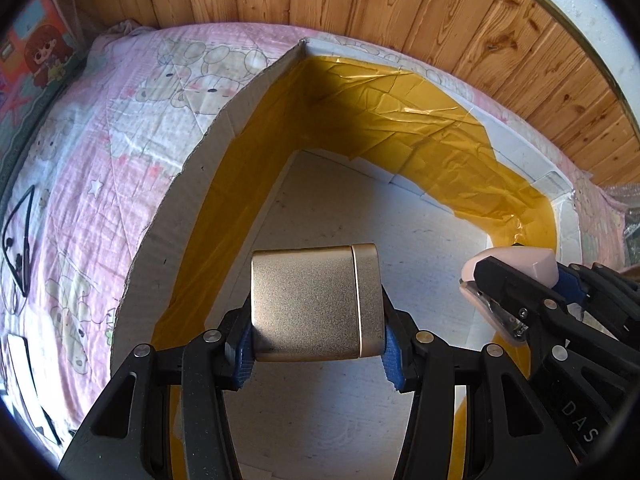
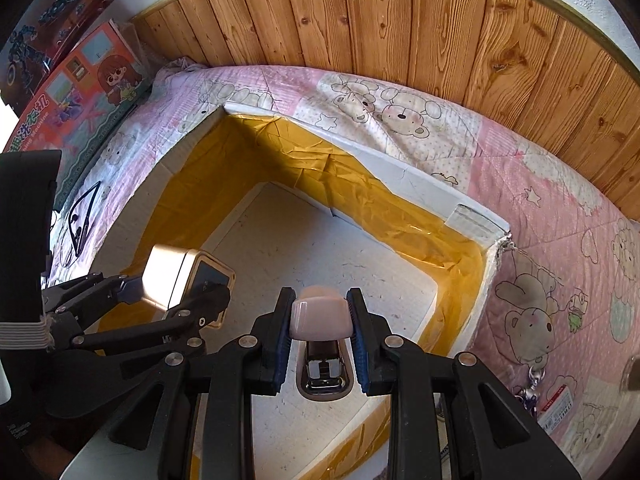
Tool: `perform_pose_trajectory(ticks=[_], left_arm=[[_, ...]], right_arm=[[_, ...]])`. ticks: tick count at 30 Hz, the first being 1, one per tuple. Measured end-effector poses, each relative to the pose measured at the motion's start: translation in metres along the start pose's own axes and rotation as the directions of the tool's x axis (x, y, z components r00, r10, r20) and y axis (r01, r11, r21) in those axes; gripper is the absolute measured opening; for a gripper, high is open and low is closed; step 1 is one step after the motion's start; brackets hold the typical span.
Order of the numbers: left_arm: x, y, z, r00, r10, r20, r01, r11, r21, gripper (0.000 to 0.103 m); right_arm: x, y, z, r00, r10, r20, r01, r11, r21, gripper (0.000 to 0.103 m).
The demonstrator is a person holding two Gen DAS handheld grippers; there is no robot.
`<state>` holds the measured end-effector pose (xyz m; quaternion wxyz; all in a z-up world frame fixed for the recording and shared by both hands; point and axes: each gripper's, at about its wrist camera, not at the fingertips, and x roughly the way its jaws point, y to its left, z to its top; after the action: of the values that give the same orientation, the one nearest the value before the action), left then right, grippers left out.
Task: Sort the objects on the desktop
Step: 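Carry the gold tin and pink stapler into the cardboard box with both tools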
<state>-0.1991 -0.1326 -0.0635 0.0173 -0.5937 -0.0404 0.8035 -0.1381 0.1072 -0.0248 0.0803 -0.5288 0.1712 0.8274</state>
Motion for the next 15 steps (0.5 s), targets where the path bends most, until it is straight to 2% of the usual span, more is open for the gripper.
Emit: perform_pose_trajectory(ticks=[4, 8, 15], left_arm=[[0.005, 0.002, 0.003, 1.0, -0.022, -0.013, 0.022, 1.0, -0.015, 0.053], [0.009, 0.007, 0.006, 0.997, -0.075, -0.029, 0.074, 0.996, -0.045, 0.053], [0.02, 0.014, 0.01, 0.977, -0.201, -0.067, 0.196, 0.978, -0.075, 0.053]], right_arm=[[0.01, -0.002, 0.006, 1.0, 0.005, -0.028, -0.005, 1.0, 0.006, 0.028], [0.019, -0.004, 0.013, 0.999, 0.001, -0.048, -0.001, 1.0, 0.01, 0.028], [0.029, -0.003, 0.024, 0.996, -0.041, -0.085, 0.04, 0.999, -0.016, 0.028]])
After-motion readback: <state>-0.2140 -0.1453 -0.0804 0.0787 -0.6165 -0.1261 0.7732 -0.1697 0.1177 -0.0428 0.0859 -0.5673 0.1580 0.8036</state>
